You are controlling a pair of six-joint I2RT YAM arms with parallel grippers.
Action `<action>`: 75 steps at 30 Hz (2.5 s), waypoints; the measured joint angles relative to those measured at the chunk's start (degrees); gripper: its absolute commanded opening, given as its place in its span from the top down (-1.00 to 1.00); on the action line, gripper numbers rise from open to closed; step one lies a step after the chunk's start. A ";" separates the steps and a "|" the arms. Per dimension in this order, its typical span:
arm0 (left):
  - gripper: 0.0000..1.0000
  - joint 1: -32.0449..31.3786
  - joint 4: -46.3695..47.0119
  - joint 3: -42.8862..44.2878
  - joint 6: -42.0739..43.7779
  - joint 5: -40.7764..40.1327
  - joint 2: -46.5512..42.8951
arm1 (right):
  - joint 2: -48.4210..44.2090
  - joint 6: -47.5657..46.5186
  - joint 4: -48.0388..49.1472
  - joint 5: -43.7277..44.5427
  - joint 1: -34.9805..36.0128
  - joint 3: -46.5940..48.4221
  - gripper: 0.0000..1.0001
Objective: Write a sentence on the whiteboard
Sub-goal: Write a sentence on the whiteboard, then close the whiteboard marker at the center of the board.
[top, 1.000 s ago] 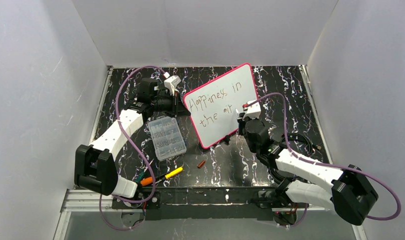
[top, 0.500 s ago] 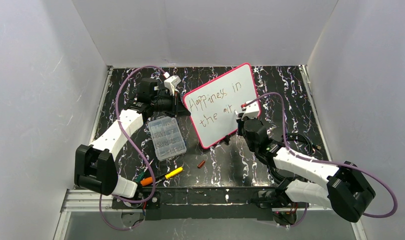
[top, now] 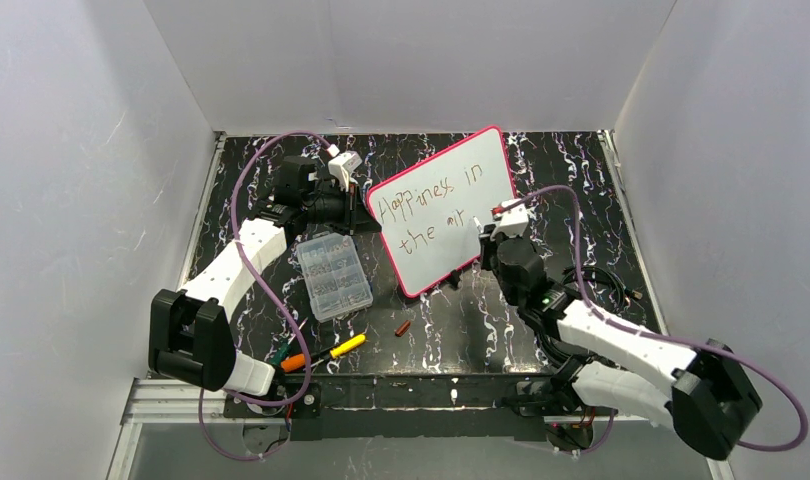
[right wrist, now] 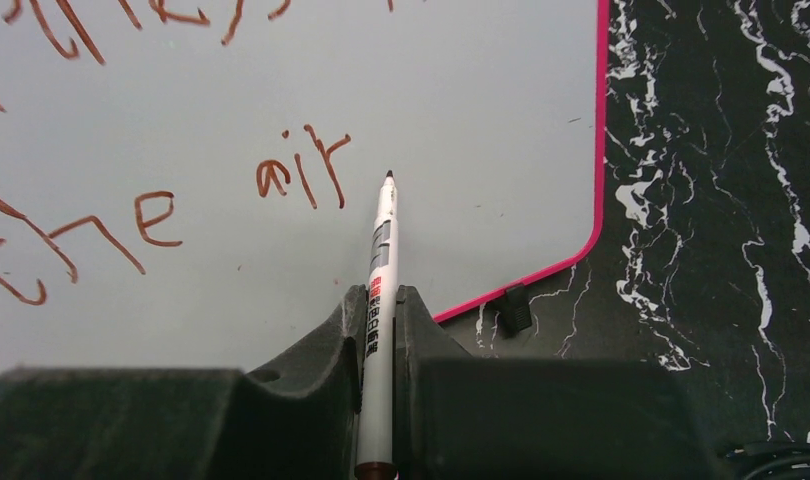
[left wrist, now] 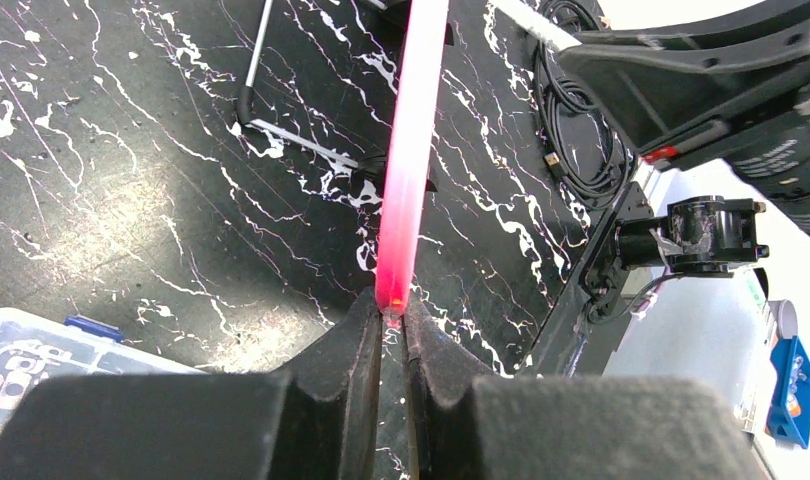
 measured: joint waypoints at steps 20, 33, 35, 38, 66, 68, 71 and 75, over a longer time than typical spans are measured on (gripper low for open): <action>-0.11 -0.02 -2.62 -1.99 1.33 -5.01 -7.74 | -20.96 5.84 -23.56 -7.65 -0.04 3.78 0.97; -0.16 -0.50 -1.60 -5.09 4.00 -7.48 -13.97 | -26.99 7.30 -33.09 -11.19 -0.04 6.58 0.97; -0.16 -0.70 -1.16 -6.12 4.96 -9.46 -17.14 | -26.60 7.30 -33.53 -12.76 -0.04 7.15 0.97; -0.16 -0.96 -0.33 -8.02 6.25 -12.28 -22.71 | -25.44 7.28 -34.58 -16.13 -0.07 8.44 0.97; -0.14 -37.42 -0.46 -25.83 -3.63 -31.85 -25.44 | -18.80 13.11 -41.88 -43.21 -0.15 10.12 0.97; -0.13 -38.88 0.85 -27.17 -4.72 -34.40 -22.69 | -19.80 13.92 -42.01 -42.71 -0.15 9.03 0.97; -0.11 -40.22 2.71 -27.36 -5.31 -36.81 -18.99 | -20.63 15.26 -42.49 -42.10 -0.26 8.07 0.97; -0.06 -41.27 4.98 -27.34 -5.68 -39.15 -13.77 | -21.24 16.85 -44.15 -41.22 -0.26 7.37 0.97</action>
